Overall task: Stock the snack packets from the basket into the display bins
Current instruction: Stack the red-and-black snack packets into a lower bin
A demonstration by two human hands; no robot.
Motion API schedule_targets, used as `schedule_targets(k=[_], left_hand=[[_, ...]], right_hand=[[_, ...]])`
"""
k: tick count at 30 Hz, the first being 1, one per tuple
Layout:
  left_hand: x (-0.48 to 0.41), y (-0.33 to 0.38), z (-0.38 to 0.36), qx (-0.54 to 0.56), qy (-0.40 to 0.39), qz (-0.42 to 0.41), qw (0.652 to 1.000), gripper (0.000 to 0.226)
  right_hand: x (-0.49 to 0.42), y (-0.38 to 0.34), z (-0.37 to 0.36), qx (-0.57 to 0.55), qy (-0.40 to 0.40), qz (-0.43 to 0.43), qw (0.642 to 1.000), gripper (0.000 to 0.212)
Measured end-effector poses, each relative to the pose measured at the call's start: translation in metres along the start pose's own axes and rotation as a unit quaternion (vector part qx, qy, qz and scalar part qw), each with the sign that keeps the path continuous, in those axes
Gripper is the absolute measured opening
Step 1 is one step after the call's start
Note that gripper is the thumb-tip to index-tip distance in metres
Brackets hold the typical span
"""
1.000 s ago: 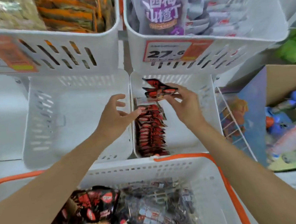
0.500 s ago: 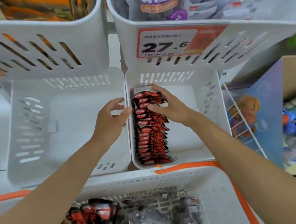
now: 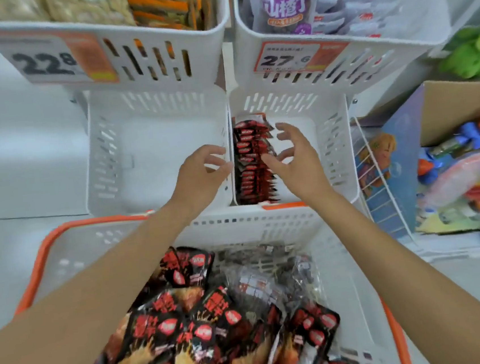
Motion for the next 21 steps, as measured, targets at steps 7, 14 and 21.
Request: schedule_targets(k=[7,14,21], left_hand=[[0.107,-0.03,0.049,-0.032,-0.025,0.026,0.999,0.015],[0.178,-0.077,0.091,-0.057,-0.041,0.097,0.993,0.038],[0.184,-0.038,0.071,0.043,-0.074,0.066,0.994,0.025]], right_hand=[[0.135,-0.003,-0.067,0.046,-0.234,-0.093,0.967,0.026],[0.197,-0.005,-0.126,0.149,-0.299,-0.072,0.94,0.023],[0.168,-0.096,-0.087,-0.074,-0.229,-0.033,0.97,0.03]])
Point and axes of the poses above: each hand's wrist, its own x-axis away from the middle knuckle, its own z-axis out of the back of the hand, y = z × x, the point moved 6 cm from there along -x, towards the middle knuckle
